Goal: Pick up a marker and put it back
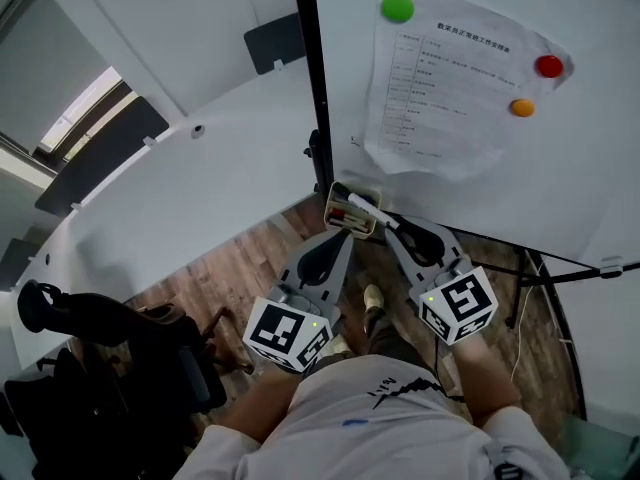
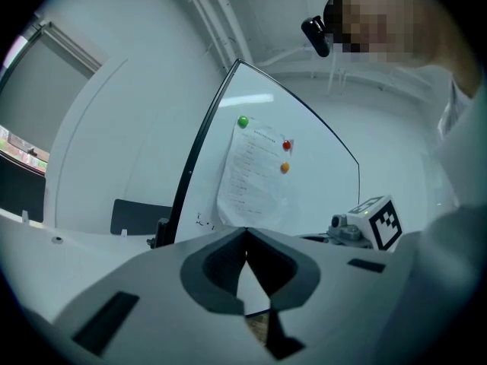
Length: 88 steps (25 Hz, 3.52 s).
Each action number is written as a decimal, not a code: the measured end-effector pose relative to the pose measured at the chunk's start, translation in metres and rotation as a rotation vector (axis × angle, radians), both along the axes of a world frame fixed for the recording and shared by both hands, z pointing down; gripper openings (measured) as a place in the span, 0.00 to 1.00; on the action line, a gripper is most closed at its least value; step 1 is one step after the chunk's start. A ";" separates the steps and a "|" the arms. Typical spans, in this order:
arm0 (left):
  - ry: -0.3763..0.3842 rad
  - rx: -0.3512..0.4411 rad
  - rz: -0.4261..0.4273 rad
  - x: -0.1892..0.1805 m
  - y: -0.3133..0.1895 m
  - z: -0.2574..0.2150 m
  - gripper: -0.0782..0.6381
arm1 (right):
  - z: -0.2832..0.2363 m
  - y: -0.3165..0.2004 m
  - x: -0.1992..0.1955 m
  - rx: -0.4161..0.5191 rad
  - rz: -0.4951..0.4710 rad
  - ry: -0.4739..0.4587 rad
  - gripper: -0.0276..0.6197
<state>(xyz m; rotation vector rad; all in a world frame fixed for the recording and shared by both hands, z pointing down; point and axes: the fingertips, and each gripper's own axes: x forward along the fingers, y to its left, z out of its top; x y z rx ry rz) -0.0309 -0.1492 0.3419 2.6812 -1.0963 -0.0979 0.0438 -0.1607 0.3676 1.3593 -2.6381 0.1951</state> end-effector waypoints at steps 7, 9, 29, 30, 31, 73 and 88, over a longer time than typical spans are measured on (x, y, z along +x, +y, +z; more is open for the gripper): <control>-0.015 0.068 0.018 -0.002 0.021 -0.023 0.12 | -0.026 0.019 -0.004 0.053 0.013 -0.011 0.16; -0.022 0.082 0.027 -0.001 0.026 -0.028 0.12 | -0.030 0.023 -0.005 0.061 0.015 -0.010 0.16; 0.022 0.073 0.014 -0.006 0.035 -0.035 0.12 | -0.033 0.035 -0.009 0.071 0.023 -0.006 0.16; 0.023 0.072 0.013 -0.006 0.034 -0.034 0.12 | -0.033 0.035 -0.009 0.071 0.023 -0.006 0.16; 0.022 0.070 0.013 -0.005 0.034 -0.034 0.12 | -0.033 0.035 -0.009 0.070 0.022 -0.006 0.16; -0.008 -0.157 -0.163 0.007 -0.066 0.086 0.12 | 0.142 -0.075 0.004 -0.208 -0.136 0.176 0.16; -0.003 -0.186 -0.216 -0.003 -0.070 0.095 0.12 | 0.180 -0.084 -0.007 -0.270 -0.194 0.186 0.16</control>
